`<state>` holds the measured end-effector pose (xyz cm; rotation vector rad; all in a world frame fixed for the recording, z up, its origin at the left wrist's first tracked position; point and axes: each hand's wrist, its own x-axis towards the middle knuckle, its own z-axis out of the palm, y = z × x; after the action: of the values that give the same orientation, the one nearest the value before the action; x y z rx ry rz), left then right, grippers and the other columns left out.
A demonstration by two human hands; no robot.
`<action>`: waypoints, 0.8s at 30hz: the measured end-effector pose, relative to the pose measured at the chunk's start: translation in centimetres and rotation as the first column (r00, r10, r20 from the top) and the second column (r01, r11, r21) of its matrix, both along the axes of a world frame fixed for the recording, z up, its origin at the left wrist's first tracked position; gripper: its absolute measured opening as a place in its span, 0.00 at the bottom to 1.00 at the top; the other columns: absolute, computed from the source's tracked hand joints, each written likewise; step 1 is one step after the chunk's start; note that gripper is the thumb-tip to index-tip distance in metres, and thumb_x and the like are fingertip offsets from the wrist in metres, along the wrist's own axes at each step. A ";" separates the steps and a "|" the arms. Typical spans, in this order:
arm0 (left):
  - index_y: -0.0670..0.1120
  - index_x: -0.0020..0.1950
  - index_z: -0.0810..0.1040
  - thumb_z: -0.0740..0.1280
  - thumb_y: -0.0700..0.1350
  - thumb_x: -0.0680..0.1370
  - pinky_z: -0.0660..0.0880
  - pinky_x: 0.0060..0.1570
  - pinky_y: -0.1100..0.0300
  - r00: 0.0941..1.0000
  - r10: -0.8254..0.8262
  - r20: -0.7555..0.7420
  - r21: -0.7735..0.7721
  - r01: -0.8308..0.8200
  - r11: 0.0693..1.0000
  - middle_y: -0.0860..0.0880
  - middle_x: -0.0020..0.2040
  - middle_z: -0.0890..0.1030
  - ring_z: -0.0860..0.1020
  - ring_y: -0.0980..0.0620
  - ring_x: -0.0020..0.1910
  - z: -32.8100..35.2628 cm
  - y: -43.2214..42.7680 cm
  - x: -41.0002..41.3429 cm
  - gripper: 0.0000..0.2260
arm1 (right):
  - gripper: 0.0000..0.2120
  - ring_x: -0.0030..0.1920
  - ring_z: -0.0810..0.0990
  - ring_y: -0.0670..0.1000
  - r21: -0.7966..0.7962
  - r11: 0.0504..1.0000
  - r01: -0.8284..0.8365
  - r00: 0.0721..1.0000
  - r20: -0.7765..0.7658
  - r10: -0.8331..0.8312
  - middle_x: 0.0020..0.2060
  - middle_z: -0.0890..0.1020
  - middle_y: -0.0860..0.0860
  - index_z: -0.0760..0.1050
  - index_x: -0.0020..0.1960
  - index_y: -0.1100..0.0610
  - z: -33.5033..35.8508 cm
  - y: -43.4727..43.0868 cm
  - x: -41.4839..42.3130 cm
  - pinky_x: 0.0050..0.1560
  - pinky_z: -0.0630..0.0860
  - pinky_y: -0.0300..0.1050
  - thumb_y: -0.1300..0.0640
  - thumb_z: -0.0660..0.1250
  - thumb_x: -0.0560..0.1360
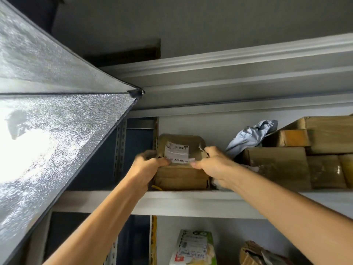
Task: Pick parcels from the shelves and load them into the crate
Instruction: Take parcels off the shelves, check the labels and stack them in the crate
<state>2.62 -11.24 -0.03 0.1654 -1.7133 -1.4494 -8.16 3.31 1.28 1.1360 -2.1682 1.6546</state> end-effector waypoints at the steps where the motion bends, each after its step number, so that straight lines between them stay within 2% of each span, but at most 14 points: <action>1: 0.45 0.62 0.75 0.74 0.38 0.71 0.81 0.47 0.45 0.997 -0.007 -0.071 -0.030 0.005 1.000 0.42 0.55 0.82 0.81 0.41 0.52 -0.2 0.1 0.2 0.20 | 0.34 0.65 0.72 0.54 -0.074 0.997 -0.037 0.999 0.001 0.037 0.65 0.74 0.51 0.62 0.75 0.55 -0.5 -0.1 0.1 0.67 0.70 0.50 0.57 0.73 0.74; 3: 0.45 0.62 0.75 0.75 0.36 0.68 0.80 0.51 0.46 0.981 -0.040 -0.192 -0.092 0.023 0.996 0.44 0.56 0.82 0.81 0.42 0.54 -0.3 0.3 0.9 0.24 | 0.34 0.61 0.75 0.50 -0.188 0.980 -0.063 0.998 -0.033 0.058 0.61 0.78 0.48 0.65 0.72 0.52 -0.9 -0.3 0.2 0.64 0.72 0.47 0.60 0.75 0.71; 4: 0.46 0.62 0.75 0.75 0.36 0.67 0.80 0.49 0.49 0.969 -0.068 -0.237 -0.133 0.037 0.990 0.45 0.56 0.83 0.82 0.44 0.53 -0.4 0.3 1.3 0.25 | 0.33 0.57 0.76 0.49 -0.218 0.975 -0.052 0.998 -0.043 0.044 0.56 0.79 0.46 0.67 0.69 0.51 -0.9 -0.3 0.3 0.60 0.73 0.45 0.62 0.77 0.68; 6: 0.46 0.62 0.75 0.76 0.37 0.65 0.81 0.44 0.56 0.946 -0.130 -0.298 -0.247 0.055 0.968 0.47 0.56 0.83 0.82 0.47 0.54 -0.4 0.4 2.2 0.27 | 0.31 0.52 0.75 0.48 -0.247 0.968 -0.043 0.999 -0.018 0.040 0.47 0.77 0.44 0.67 0.58 0.47 -0.7 0.1 0.6 0.53 0.72 0.43 0.63 0.80 0.64; 8: 0.45 0.64 0.75 0.77 0.38 0.64 0.81 0.46 0.56 0.928 -0.182 -0.325 -0.339 0.066 0.938 0.48 0.57 0.82 0.81 0.48 0.57 -0.7 0.4 3.0 0.29 | 0.30 0.51 0.76 0.49 -0.223 0.974 -0.046 0.999 -0.034 0.039 0.46 0.78 0.45 0.67 0.52 0.49 -0.9 0.6 0.7 0.48 0.72 0.41 0.62 0.82 0.61; 12: 0.47 0.70 0.71 0.77 0.35 0.67 0.81 0.48 0.51 0.918 -0.245 -0.311 -0.429 0.095 0.898 0.47 0.62 0.80 0.79 0.47 0.61 -1.7 0.9 4.1 0.33 | 0.33 0.53 0.78 0.46 -0.249 0.964 -0.089 0.989 -0.138 0.056 0.49 0.80 0.44 0.71 0.57 0.49 -2.0 2.2 1.4 0.42 0.71 0.34 0.66 0.82 0.59; 15: 0.50 0.73 0.68 0.75 0.33 0.68 0.82 0.45 0.51 0.911 -0.288 -0.294 -0.433 0.142 0.890 0.45 0.64 0.78 0.78 0.44 0.62 -2.5 1.7 4.2 0.36 | 0.37 0.50 0.76 0.40 -0.246 0.963 -0.106 0.972 -0.229 0.049 0.49 0.79 0.40 0.70 0.64 0.49 -2.0 3.9 2.3 0.40 0.66 0.28 0.65 0.81 0.60; 19: 0.51 0.72 0.70 0.78 0.36 0.66 0.81 0.45 0.52 0.883 -0.300 -0.360 -0.416 0.136 0.899 0.47 0.63 0.79 0.79 0.45 0.61 -3.0 2.7 4.1 0.37 | 0.35 0.53 0.77 0.41 -0.221 0.966 -0.130 0.942 -0.331 0.051 0.46 0.77 0.35 0.71 0.64 0.47 -1.1 6.2 3.1 0.41 0.68 0.26 0.65 0.80 0.63; 22: 0.50 0.72 0.70 0.76 0.37 0.65 0.82 0.44 0.54 0.859 -0.330 -0.390 -0.416 0.155 0.896 0.49 0.62 0.80 0.80 0.48 0.60 -3.6 4.2 3.8 0.36 | 0.36 0.47 0.75 0.36 -0.226 0.966 -0.122 0.929 -0.370 0.031 0.44 0.73 0.32 0.69 0.69 0.47 -1.1 8.0 3.6 0.34 0.70 0.22 0.66 0.77 0.66; 24: 0.49 0.72 0.70 0.75 0.36 0.66 0.82 0.44 0.55 0.846 -0.354 -0.398 -0.419 0.176 0.891 0.50 0.62 0.80 0.80 0.49 0.60 -4.0 5.6 3.4 0.36 | 0.38 0.47 0.76 0.30 -0.254 0.957 -0.139 0.922 -0.385 0.031 0.45 0.71 0.30 0.66 0.70 0.43 -1.4 9.4 3.7 0.33 0.67 0.18 0.68 0.76 0.67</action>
<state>6.06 -5.60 -4.08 -0.6120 -1.6009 -1.1990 -4.43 12.67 -0.16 1.3479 -1.6151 1.5538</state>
